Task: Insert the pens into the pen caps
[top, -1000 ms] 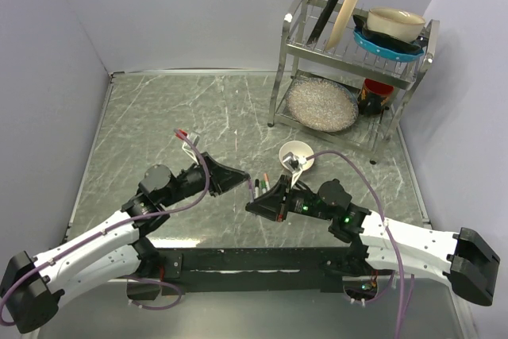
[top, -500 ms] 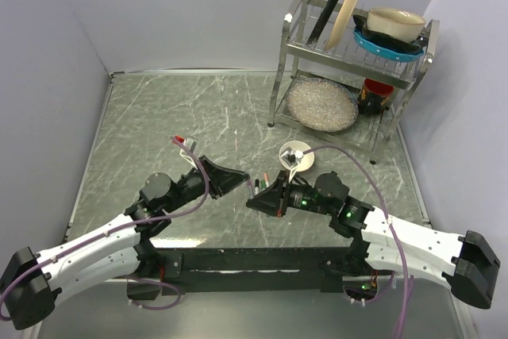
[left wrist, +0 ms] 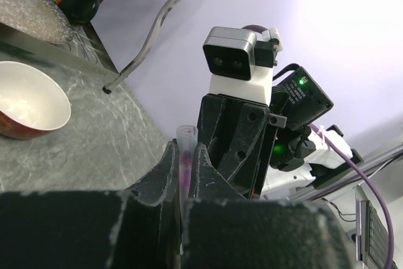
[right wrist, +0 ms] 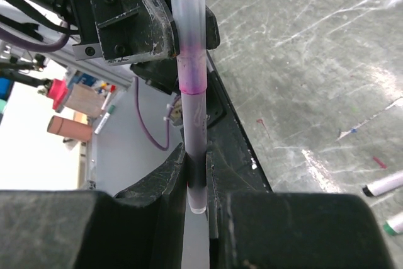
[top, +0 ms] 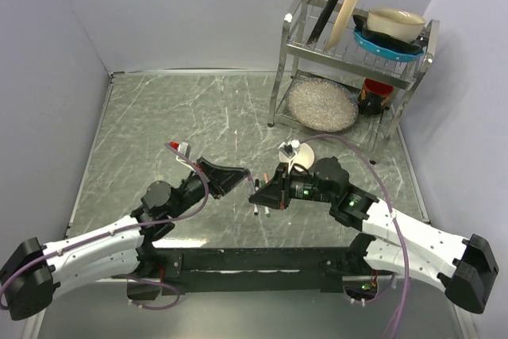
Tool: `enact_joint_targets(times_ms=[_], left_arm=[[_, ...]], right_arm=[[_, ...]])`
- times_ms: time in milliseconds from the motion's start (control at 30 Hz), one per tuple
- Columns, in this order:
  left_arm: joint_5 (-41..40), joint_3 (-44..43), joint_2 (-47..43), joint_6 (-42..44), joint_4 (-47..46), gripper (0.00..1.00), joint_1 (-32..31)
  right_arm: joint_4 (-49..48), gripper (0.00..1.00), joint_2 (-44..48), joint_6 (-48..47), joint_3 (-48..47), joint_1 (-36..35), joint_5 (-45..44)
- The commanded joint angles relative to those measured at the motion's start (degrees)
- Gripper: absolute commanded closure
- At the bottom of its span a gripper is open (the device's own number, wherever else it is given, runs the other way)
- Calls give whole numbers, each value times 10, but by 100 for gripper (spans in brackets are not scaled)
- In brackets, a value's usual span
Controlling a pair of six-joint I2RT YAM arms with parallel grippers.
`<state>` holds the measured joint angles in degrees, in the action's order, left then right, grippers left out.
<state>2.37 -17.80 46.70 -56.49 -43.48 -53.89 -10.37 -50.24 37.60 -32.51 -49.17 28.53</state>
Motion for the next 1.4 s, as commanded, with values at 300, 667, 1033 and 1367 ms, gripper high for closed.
enact_joint_targets(times_ms=[300,667,1033,1367], left_arm=[[168,9,72,4,88,99,-123],[53,-38,13,11,208,99,-126],[-153,-276,15,108,515,99,-67],[-62,-284,143,126,549,99,55]], right_arm=[[-94,100,-22,-56,-145,107,-109],[-148,100,-54,-9,-114,145,26],[-100,42,19,2,55,144,85],[33,0,211,9,138,144,-8]])
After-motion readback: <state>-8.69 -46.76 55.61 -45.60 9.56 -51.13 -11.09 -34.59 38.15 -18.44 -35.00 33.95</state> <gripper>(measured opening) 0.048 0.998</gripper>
